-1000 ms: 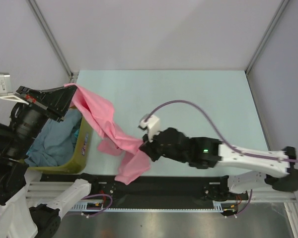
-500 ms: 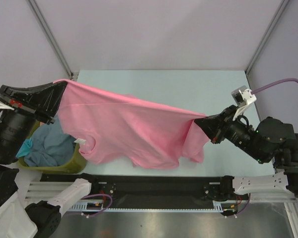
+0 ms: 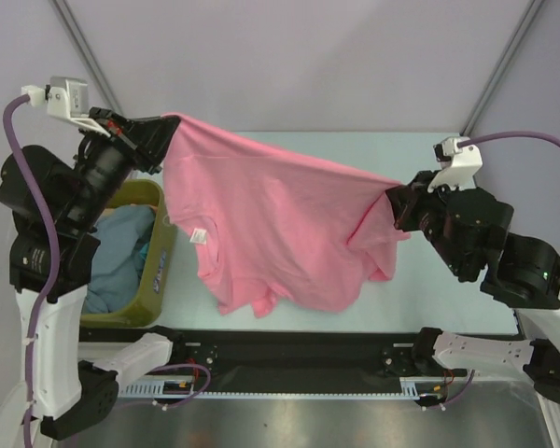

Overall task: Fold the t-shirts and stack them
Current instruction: Flatten the tshirt out

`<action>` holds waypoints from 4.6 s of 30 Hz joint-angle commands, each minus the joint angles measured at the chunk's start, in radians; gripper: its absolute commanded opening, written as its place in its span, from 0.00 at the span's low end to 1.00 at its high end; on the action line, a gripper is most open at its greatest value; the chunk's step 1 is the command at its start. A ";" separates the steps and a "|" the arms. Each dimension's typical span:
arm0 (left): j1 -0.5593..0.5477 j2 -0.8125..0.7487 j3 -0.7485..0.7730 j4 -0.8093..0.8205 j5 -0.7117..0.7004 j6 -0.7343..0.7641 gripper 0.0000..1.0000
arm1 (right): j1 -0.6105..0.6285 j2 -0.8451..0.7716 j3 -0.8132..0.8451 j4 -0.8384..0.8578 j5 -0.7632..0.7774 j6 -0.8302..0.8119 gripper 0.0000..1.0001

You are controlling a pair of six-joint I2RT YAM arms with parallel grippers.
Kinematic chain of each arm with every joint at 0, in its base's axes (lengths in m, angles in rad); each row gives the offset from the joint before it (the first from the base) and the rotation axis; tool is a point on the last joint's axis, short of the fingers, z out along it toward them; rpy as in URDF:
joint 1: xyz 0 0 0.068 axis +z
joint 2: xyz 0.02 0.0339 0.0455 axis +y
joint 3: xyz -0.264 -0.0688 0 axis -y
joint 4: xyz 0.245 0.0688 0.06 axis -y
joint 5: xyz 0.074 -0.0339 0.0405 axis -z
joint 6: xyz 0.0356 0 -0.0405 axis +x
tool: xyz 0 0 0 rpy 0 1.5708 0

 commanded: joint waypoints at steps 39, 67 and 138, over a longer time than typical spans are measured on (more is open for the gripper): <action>0.070 0.723 -0.024 0.438 0.049 0.180 0.00 | -0.920 0.540 -0.226 0.416 -0.830 -0.092 0.00; 0.017 0.793 -0.143 0.063 -0.143 0.107 0.86 | -1.052 0.867 -0.076 -0.043 -0.696 0.136 0.72; -0.115 0.056 -1.368 0.033 0.061 -0.468 0.04 | -1.105 0.229 -0.795 0.004 -0.961 0.256 0.40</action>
